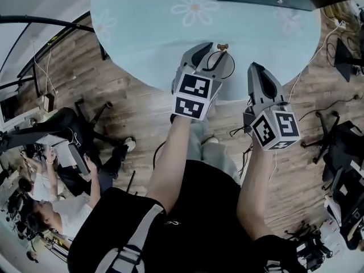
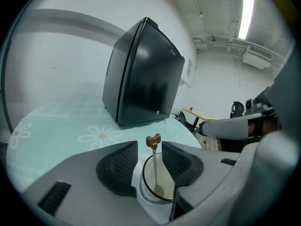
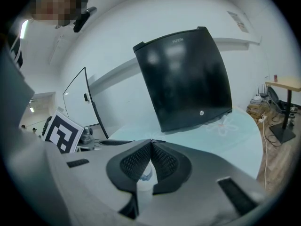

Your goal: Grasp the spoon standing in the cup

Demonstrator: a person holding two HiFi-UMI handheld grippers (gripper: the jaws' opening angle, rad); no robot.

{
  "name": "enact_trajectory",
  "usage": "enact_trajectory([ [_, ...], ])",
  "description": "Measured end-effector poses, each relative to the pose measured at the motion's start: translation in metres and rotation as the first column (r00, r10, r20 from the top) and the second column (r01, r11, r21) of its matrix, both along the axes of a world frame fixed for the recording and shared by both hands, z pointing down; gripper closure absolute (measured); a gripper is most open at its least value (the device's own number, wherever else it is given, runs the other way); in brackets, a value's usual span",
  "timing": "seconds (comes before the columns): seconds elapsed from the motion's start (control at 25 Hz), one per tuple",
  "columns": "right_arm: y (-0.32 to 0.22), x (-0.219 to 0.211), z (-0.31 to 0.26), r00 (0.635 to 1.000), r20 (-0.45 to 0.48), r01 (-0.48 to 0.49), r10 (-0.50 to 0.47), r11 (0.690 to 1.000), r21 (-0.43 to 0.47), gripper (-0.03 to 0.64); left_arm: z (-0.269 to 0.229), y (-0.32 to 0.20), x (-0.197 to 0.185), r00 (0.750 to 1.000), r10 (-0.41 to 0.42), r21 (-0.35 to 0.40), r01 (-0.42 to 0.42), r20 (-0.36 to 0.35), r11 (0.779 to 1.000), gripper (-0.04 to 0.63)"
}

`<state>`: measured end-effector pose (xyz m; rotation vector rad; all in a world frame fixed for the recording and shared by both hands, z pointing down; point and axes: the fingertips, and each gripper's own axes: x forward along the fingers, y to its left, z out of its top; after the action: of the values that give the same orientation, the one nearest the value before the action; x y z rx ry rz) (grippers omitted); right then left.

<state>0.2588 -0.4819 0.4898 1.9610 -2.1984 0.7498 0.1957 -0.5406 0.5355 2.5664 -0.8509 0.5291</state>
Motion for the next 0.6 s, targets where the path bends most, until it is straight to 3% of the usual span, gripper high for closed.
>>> enact_trajectory([
  [0.28, 0.010, 0.007, 0.008, 1.000, -0.028, -0.010, 0.009, 0.999, -0.040, 0.611, 0.002, -0.005, 0.012, 1.000, 0.009, 0.016, -0.009, -0.016, 1.000, 0.426],
  [0.36, 0.009, 0.009, 0.004, 0.999, -0.035, -0.017, 0.016, 0.999, -0.037, 0.611, -0.001, -0.006, 0.011, 1.000, 0.003, 0.028, -0.003, -0.017, 1.000, 0.454],
  [0.44, 0.007, 0.009, 0.000, 0.999, -0.040, -0.017, 0.015, 0.999, -0.030, 0.611, -0.003, -0.007, 0.009, 1.000, -0.006, 0.038, 0.007, -0.023, 0.999, 0.528],
  [0.6, 0.005, 0.006, -0.006, 0.999, -0.044, 0.007, -0.008, 1.000, -0.023, 0.611, -0.012, -0.006, 0.009, 0.999, -0.019, 0.048, 0.021, -0.047, 0.999, 0.529],
])
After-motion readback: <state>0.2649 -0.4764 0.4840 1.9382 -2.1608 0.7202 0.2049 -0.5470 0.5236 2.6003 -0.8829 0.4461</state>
